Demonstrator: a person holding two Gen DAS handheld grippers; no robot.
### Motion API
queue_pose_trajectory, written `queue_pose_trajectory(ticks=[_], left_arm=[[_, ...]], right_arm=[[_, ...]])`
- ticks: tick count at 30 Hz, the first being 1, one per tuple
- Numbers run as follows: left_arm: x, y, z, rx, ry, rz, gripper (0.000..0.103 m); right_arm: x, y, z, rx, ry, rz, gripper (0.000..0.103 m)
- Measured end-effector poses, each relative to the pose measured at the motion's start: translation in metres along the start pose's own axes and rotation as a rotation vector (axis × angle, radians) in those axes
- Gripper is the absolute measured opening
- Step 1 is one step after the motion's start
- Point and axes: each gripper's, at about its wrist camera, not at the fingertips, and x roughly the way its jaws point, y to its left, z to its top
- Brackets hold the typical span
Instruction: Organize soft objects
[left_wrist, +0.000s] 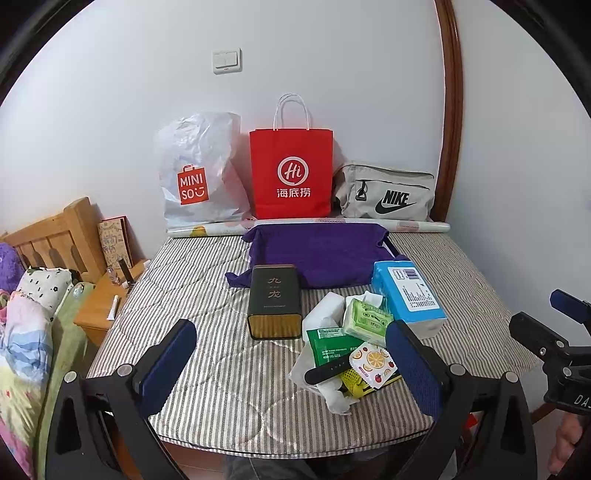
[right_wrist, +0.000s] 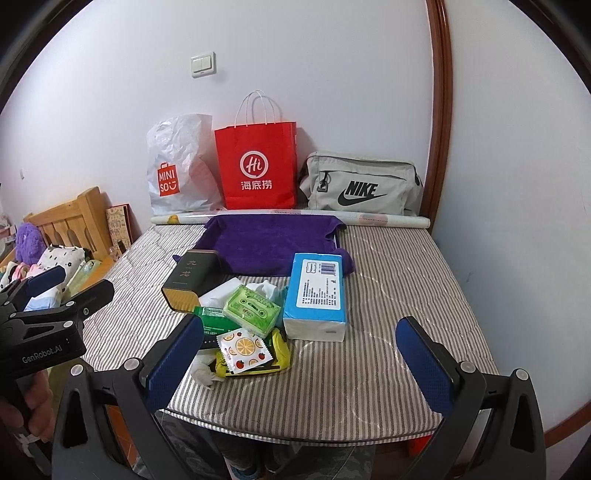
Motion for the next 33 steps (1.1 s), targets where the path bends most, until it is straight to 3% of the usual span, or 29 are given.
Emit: queue_pose_trajectory(ticks=[33], left_arm=[[-0.0015,0.0016,0.0014,-0.003,-0.005,0.005,0.103]], right_arm=[[-0.0046,-0.0011,-0.0010,-0.001,-0.008,0.009,0.102]])
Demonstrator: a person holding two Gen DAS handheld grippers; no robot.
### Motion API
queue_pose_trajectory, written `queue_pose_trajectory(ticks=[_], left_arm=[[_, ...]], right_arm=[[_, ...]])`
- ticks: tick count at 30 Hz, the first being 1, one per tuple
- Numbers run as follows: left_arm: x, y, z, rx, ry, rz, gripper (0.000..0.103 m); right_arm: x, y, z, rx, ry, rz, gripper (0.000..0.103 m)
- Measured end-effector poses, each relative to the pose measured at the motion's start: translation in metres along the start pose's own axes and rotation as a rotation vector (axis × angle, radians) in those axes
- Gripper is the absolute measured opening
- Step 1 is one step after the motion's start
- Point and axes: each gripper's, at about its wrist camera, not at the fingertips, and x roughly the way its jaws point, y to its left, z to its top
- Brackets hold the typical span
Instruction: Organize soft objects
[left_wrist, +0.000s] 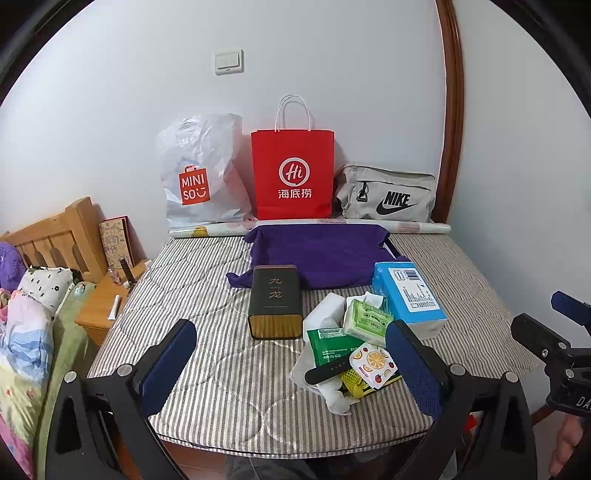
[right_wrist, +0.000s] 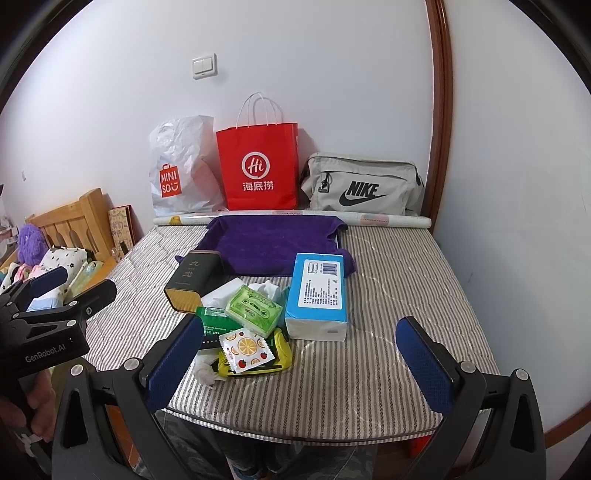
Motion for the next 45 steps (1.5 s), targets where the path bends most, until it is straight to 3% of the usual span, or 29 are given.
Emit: queue_pose_trajectory(ticks=[21,33,39,42,45], left_arm=[[0.001,0.000,-0.001,0.005,0.005,-0.003,0.103],[0.057,0.006,-0.019,-0.006,0.086,0.015,0.101],[0.088,-0.003,-0.031,0.013,0.138,-0.067,0.101],[0.104,-0.022,-0.034,0.062,0.155,-0.140,0.101],[0.118,-0.041,-0.035,0.106,0.167,-0.165,0.101]], right_arm=[[0.002,0.001,-0.002,0.000,-0.006,0.018,0.102],[0.061,-0.007,-0.017,0.000,0.086,0.077,0.102],[0.091,-0.004,-0.028,-0.051,0.131,0.086,0.102],[0.101,-0.013,-0.033,-0.048,0.150,0.088,0.102],[0.112,-0.028,-0.038,-0.023,0.171,0.079,0.102]])
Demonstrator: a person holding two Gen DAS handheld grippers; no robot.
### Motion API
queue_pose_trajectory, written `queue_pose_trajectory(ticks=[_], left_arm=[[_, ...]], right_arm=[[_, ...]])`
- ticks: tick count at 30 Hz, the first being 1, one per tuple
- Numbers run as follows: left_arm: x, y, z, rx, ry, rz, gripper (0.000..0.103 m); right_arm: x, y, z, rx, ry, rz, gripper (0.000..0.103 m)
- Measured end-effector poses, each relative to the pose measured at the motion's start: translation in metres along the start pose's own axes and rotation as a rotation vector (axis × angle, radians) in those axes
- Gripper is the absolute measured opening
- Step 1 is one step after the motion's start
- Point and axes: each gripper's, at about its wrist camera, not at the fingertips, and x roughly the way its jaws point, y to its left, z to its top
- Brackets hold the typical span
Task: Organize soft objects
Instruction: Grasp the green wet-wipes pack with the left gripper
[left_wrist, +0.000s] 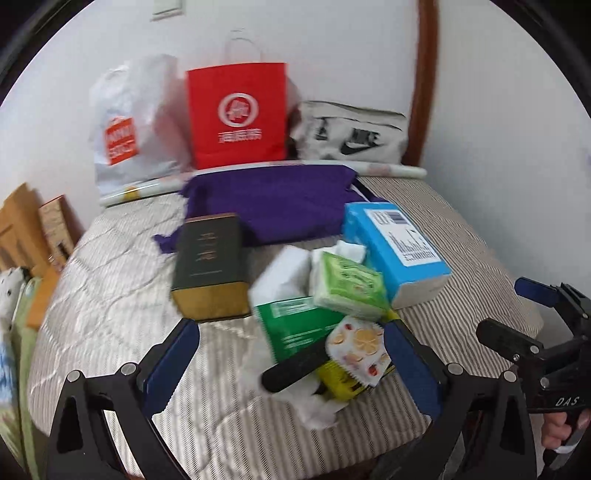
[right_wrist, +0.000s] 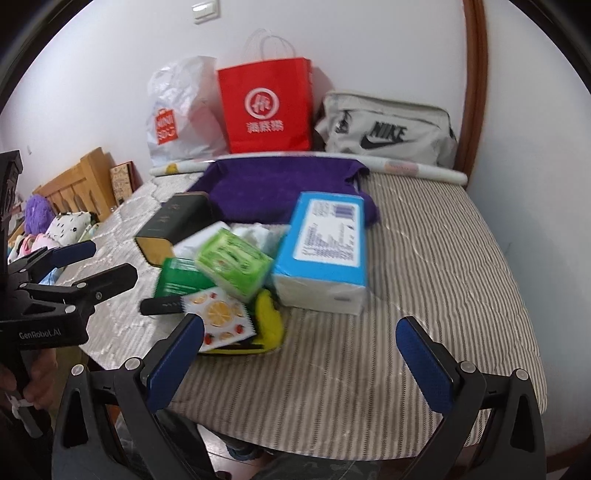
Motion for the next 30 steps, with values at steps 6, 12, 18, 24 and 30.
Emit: queue_pose_trajectory(ticks=[6,12,18,24,30], left_arm=[[0.034,-0.024,0.008,0.070,0.037,-0.008,0.101],[0.064,-0.048,0.011,0.164,0.059,-0.018,0.101],[0.089,-0.062,0.009,0.233,0.092,0.048,0.101],[0.098,-0.063,0.008,0.245,0.077,0.078,0.076],[0.083,-0.050,0.016,0.207,0.043,0.040,0.072]], right_arm=[[0.015,-0.035,-0.006,0.080,0.030,-0.009,0.102],[0.028,-0.057,-0.009,0.116,0.040,-0.025,0.102],[0.044,-0.063,-0.012,0.124,0.067,-0.001,0.102],[0.057,-0.059,-0.014,0.110,0.095,0.018,0.102],[0.059,-0.054,-0.013,0.100,0.091,0.031,0.102]])
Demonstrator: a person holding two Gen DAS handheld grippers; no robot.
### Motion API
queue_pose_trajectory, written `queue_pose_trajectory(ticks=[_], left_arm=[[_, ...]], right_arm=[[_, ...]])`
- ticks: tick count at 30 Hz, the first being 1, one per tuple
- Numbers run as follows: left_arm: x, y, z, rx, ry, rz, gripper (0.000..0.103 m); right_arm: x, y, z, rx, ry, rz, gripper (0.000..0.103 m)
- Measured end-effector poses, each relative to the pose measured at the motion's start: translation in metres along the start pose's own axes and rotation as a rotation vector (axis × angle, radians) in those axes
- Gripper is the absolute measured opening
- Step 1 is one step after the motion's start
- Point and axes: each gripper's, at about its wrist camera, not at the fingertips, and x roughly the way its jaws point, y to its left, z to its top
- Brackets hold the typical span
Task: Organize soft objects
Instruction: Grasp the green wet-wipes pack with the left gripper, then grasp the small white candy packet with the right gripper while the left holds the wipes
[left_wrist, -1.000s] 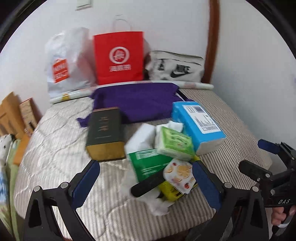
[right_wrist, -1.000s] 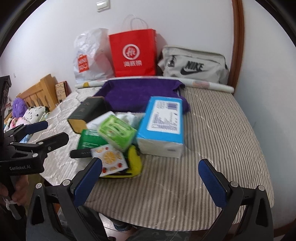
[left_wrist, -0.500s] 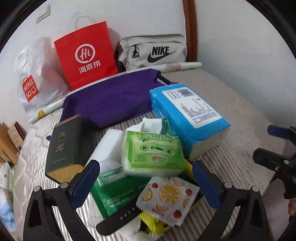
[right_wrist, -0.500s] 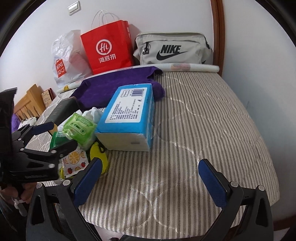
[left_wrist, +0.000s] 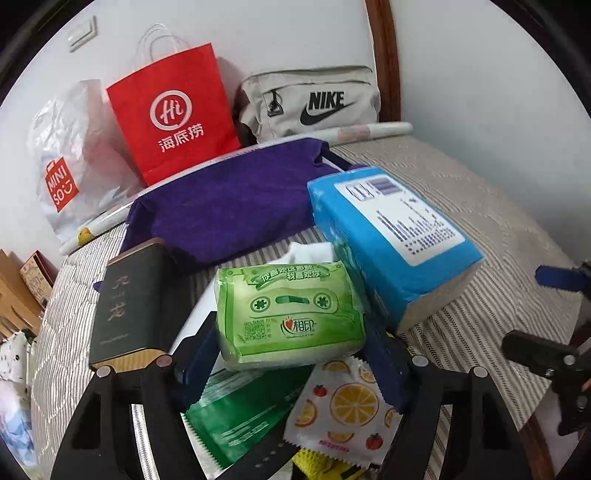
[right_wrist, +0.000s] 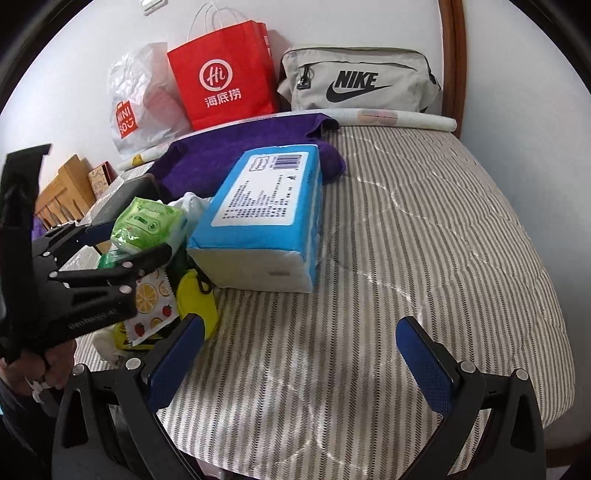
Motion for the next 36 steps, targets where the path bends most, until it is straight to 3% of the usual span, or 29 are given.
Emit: queue_pose_trajectory(ticks=[6,11,19,22,26,30,33,36], left_arm=[[-0.033,0.029,-0.001,-0.077,-0.042,-0.007,0.072],[-0.052,0.055,-0.012,-0.119,-0.052,0.089,0.072],[-0.058,0.098,-0.039,-0.232,-0.031,0.112,0.073],[-0.056,0.108,-0.047,-0.257,-0.026,0.116,0.073],[-0.052,0.120,-0.056,-0.294,-0.017,0.097,0.073],[-0.047,0.128,-0.062,-0.324,-0.015,0.062,0.073],[-0.043,0.132,-0.067,-0.333,-0.007,0.047,0.073],[-0.041,0.136,-0.069,-0.338,-0.004,0.038,0.073]], right_arm=[[-0.004,0.016,0.000,-0.026,-0.003,0.027,0.102],[-0.006,0.039,-0.001,-0.060,-0.012,0.109,0.102],[-0.001,0.099,-0.001,-0.253,-0.047,0.222,0.101],[0.008,0.118,0.002,-0.320,-0.057,0.214,0.101],[0.028,0.130,0.001,-0.367,-0.009,0.184,0.100],[0.047,0.134,-0.001,-0.402,0.026,0.141,0.090],[0.050,0.133,0.000,-0.417,0.017,0.115,0.075],[0.042,0.127,0.006,-0.402,0.003,0.144,0.059]])
